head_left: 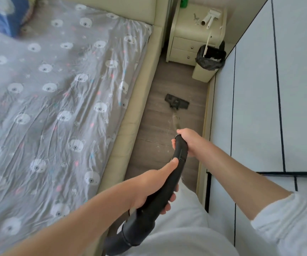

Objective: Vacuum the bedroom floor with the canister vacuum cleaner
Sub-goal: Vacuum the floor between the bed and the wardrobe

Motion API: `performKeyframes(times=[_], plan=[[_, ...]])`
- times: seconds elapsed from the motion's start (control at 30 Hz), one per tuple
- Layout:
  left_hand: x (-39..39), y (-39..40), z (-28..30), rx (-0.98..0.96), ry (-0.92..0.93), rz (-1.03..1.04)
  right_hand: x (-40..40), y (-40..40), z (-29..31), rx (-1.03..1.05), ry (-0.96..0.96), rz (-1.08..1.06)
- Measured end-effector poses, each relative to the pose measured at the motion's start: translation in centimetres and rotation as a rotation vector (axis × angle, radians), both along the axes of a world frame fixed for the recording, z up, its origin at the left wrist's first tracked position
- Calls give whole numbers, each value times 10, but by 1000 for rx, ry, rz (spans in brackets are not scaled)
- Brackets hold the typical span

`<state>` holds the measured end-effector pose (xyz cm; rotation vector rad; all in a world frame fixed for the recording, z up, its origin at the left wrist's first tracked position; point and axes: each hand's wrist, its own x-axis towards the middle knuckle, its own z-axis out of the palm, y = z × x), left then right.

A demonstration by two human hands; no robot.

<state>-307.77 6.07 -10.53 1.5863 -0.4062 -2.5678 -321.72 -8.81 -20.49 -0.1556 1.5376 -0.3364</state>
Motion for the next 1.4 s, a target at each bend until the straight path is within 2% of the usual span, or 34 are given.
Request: performKeyframes(times=[0.17, 0.3, 0.73, 0.83, 0.93, 1.03, 1.23, 1.4], plan=[[-1, 29, 32, -43, 100, -88, -22, 43, 19, 67, 19, -116], [-28, 30, 27, -97, 99, -104, -47, 44, 17, 65, 3, -121], [-109, -121, -51, -124, -132, 101, -103, -120, -38, 4, 120, -123], [-130, -139, -64, -198, -273, 69, -112, -138, -46, 0, 120, -113], [-135, -134, -64, -177, -288, 40, -115, -129, -43, 20, 111, -121], [-122, -104, -48, -123, -246, -24, -109, -96, -28, 27, 105, -133], [-74, -31, 5, -46, -41, -121, -89, -11, 9, 84, 65, -145], [-75, -36, 28, -56, 50, -76, -92, -7, 28, 71, 32, -123]])
